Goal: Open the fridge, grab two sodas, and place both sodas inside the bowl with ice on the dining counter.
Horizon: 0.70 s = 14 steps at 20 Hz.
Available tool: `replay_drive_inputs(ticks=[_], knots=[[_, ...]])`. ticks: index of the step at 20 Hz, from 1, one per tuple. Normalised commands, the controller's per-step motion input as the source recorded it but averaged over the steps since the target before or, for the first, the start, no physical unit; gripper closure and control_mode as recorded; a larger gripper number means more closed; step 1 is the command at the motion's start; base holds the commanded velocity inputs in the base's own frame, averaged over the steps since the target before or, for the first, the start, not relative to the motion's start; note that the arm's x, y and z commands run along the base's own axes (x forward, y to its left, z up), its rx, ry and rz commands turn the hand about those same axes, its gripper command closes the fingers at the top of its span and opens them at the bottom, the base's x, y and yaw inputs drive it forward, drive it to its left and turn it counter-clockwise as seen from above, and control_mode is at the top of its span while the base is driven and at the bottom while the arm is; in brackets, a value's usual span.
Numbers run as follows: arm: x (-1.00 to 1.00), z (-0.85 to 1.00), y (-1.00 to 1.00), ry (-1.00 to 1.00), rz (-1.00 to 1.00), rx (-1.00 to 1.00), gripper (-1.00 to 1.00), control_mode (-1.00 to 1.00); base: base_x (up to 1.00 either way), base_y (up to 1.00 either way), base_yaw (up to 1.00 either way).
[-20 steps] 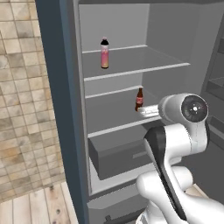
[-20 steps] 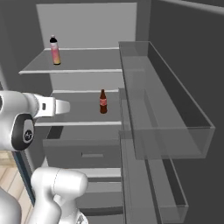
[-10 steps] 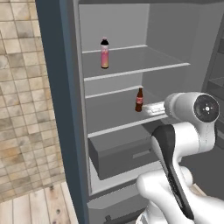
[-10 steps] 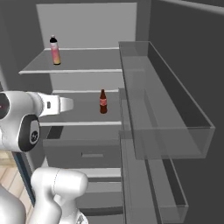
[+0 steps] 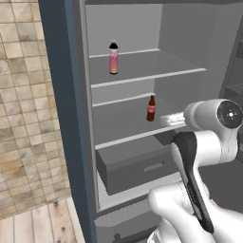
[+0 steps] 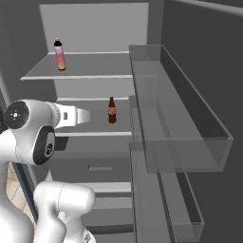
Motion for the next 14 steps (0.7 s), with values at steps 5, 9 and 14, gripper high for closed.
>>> replay_drive_inputs(ticks=[5,9,14], knots=[[0.26,-0.32,-0.13,-0.04,0.04,0.02,-1.00,-1.00,0.00,0.00,0.00],[0.32,-0.24,-0.09,-0.08,0.04,0.00,-1.00,-1.00,0.00,0.00,0.00],[0.31,-0.16,-0.07,-0.05,0.03,0.01,-1.00,-1.00,0.00,0.00,0.00]])
